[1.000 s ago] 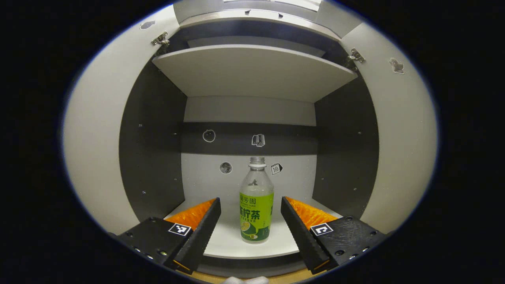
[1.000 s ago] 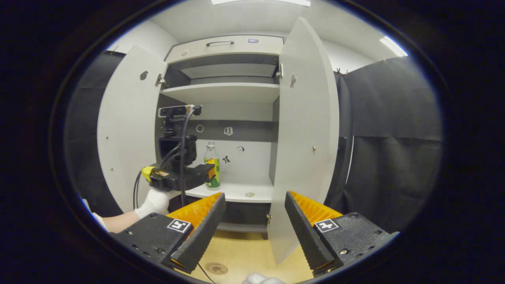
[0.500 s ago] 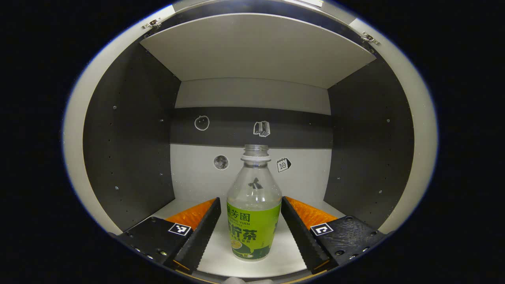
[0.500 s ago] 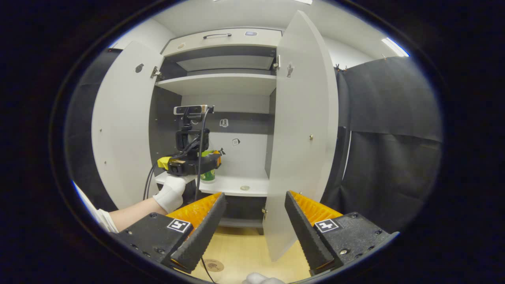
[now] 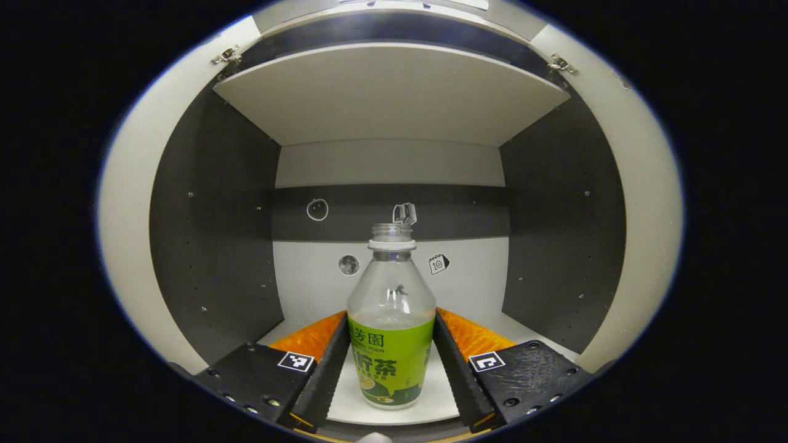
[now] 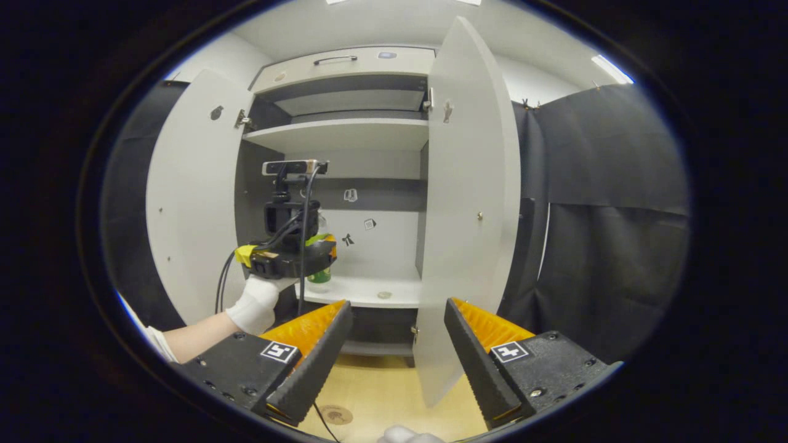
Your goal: Grasp the bottle in the cabinet with the left hand and place it on the coaster, then close the right door with the right hand and the left door with the left hand.
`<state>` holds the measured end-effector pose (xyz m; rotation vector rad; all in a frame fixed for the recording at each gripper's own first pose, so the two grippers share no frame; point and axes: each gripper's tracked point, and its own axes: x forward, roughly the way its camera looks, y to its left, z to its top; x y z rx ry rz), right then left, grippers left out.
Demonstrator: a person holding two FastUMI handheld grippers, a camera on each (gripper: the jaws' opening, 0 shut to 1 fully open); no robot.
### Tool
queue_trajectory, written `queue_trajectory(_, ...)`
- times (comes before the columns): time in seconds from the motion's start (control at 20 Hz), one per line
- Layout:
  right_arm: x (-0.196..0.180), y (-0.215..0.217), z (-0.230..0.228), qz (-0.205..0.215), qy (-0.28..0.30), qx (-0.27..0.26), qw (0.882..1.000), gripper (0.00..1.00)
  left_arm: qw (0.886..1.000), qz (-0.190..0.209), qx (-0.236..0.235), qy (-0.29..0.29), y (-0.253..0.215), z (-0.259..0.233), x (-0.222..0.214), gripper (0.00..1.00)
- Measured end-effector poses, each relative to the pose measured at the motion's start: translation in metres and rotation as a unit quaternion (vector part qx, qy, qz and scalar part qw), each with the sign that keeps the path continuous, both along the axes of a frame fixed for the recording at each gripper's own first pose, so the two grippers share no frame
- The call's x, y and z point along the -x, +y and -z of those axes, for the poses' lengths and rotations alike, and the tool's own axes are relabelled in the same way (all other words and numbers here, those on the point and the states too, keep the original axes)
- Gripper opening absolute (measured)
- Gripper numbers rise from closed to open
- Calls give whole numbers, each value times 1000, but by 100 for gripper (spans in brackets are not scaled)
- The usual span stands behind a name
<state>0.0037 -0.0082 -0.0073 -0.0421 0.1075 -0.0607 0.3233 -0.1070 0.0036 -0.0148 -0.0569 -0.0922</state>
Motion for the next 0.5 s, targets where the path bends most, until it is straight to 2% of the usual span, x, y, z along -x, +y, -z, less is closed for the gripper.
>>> queue_trajectory(0.25, 3, -1, 2, -3, -2, -2, 1000, 99, 1000, 19, 9, -7, 4, -2, 54, 76)
queue_trajectory(0.3, 3, -1, 2, -4, -2, -3, 1000, 99, 1000, 24, 14, -11, 5, -4, 68, 80)
queue_trajectory(0.35, 4, -1, 3, -4, -2, -4, 1000, 99, 999, 29, 19, -16, 6, -6, 80, 76)
queue_trajectory(0.5, 7, 0, 5, -6, -1, -9, 1000, 99, 999, 39, 21, -20, 11, -1, 112, 76)
